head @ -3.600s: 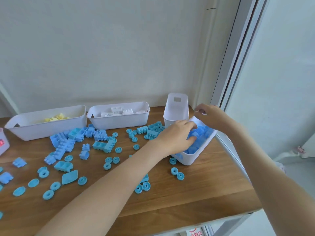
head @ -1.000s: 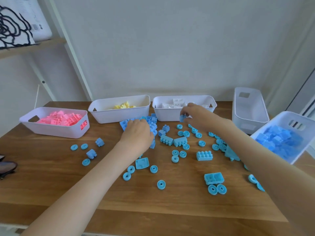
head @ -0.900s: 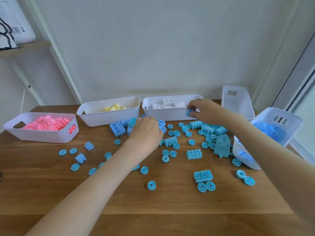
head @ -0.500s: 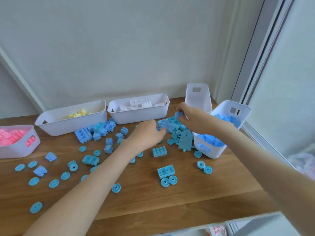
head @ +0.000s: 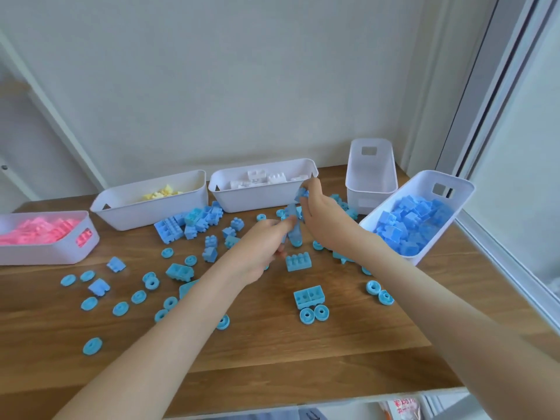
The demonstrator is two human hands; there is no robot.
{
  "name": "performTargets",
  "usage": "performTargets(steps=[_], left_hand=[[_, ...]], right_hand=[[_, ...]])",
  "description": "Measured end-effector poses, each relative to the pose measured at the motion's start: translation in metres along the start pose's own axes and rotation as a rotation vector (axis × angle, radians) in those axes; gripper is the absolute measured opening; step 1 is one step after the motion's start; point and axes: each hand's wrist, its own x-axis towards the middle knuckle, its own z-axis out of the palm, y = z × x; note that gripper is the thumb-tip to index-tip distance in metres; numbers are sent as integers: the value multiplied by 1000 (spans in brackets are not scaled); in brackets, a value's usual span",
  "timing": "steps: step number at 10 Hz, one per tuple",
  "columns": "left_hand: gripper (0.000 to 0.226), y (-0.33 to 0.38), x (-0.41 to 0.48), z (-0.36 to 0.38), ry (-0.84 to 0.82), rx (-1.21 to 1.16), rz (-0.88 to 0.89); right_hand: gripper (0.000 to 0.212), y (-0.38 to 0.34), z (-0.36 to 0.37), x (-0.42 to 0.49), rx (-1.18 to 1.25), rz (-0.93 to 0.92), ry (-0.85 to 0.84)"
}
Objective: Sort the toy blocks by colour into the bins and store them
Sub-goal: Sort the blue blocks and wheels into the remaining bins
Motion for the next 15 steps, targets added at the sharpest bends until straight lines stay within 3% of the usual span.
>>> performTargets(steps=[1,2,3,5,6,7,8,9,10,12,15], left_hand=[[23,-1,-5,-13,34,-137,-43],[29,3,-7,-17,15,119,10],[34,19,-11,1,20,415,149],[29,62,-13,72,68,882,611],[27,76,-3,112,18,967,696],[25,74,8,139,-21,1030,691],[46,66,11,142,-41,1127,657],[49,66,7,132,-104,1050,676],[45,73,-3,112,-89,932,713],[49,56,-19,44,46,987,602],[44,17,-36,-47,140,1056,451]], right_hand=[[29,-7,-7,8,184,-6,50],[32,-2,-21,14,825,216,177],[26,23,-31,9,700,143,263],[23,122,-36,-16,504,404,352],[23,159,-38,-26,483,534,370],[21,173,-31,-28,391,470,290],[28,178,-20,-28,202,435,77],[35,175,-12,-31,63,423,-15],[33,160,-21,-36,108,398,145],[37,81,-46,-42,135,37,280],[35,-16,-28,-10,299,-196,119]])
